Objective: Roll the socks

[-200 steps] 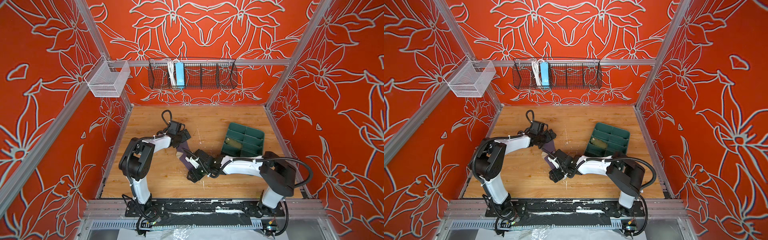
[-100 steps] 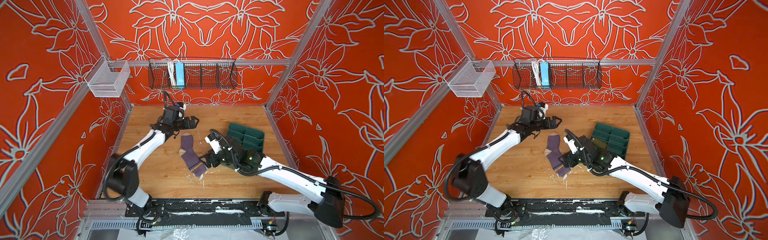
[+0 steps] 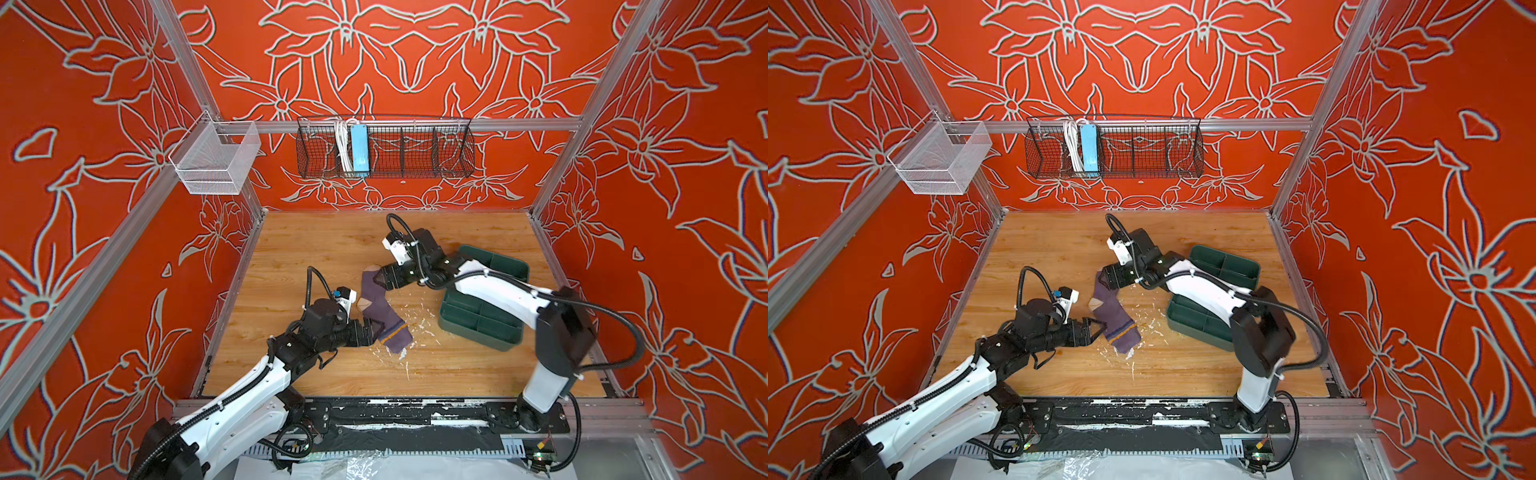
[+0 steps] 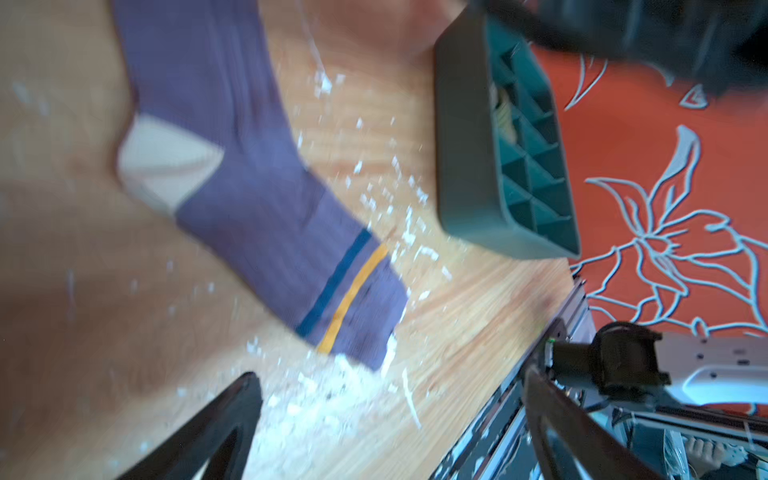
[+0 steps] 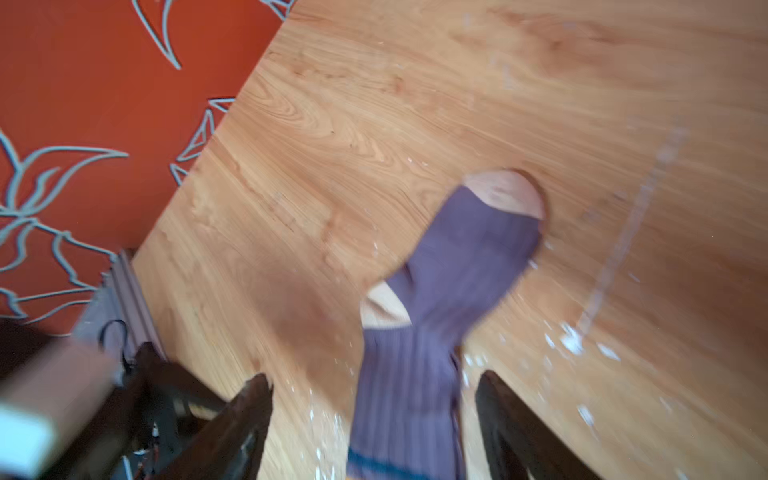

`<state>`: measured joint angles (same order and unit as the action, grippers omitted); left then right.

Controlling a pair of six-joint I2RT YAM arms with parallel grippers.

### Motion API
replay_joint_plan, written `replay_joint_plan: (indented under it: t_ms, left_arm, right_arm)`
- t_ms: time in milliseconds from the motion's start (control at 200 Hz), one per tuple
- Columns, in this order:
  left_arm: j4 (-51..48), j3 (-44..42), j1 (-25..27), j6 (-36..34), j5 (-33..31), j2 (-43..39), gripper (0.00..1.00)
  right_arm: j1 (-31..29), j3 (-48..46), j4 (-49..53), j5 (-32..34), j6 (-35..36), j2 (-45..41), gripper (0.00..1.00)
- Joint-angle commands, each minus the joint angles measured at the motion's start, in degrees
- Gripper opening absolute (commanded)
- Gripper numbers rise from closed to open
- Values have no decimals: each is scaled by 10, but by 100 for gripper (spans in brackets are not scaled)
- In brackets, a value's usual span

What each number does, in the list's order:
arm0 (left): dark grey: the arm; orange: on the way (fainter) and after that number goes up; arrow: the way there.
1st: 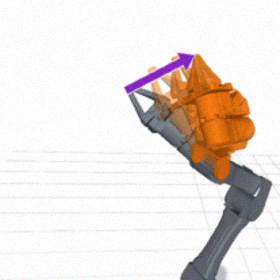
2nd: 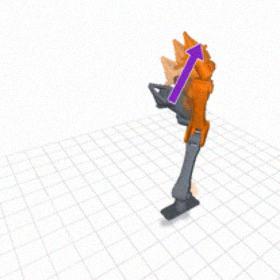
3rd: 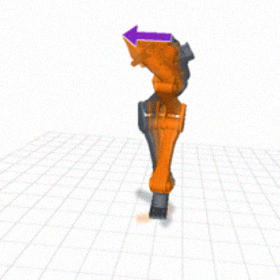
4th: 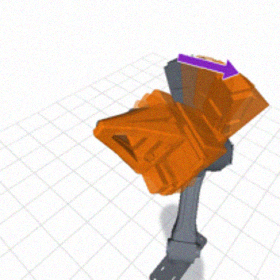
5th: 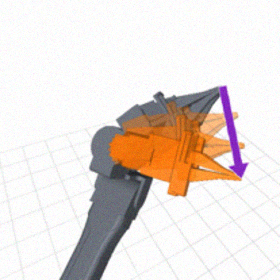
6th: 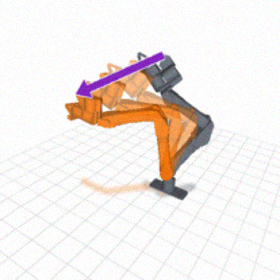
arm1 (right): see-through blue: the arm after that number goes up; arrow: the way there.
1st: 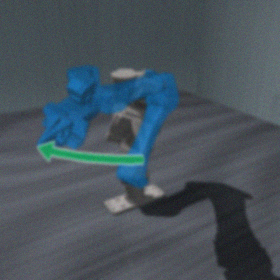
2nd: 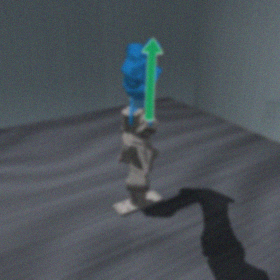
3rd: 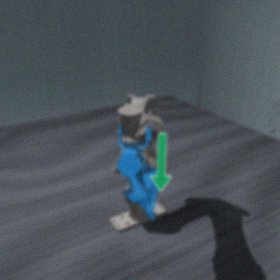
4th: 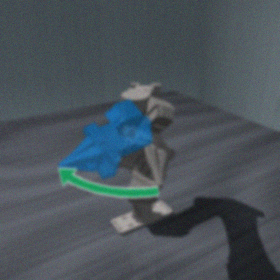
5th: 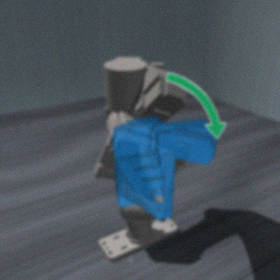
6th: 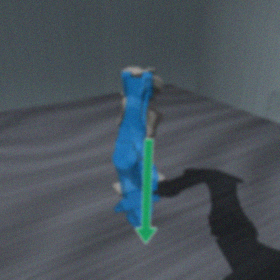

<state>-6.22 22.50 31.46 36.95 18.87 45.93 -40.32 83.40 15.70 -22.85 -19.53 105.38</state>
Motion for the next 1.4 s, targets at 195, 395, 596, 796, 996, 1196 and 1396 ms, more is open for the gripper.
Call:
replay_joint_plan:
  t_ms: [195,395,596,796,996,1196,1396]
  left_arm:
    - [43,26,26,6,-41,1,98]
    - [20,57,26,-35,-47,24,98]
    - [-46,156,29,-180,-12,82,98]
    - [-135,267,53,-382,1,124,98]
    - [-151,272,99,-603,-106,101,100]
    - [-114,245,111,-793,-222,119,98]
    - [-93,205,191,-909,-307,174,91]
  right_arm:
    - [12,181,-3,-147,-47,227,79]
    - [26,190,30,-112,-31,270,79]
    - [68,154,29,-83,-33,261,79]
    - [109,116,2,-101,-41,233,79]
    - [140,86,-6,-177,-33,117,79]
    - [213,-26,-28,-184,-91,-106,79]
    - [276,-173,23,-106,-85,-363,84]
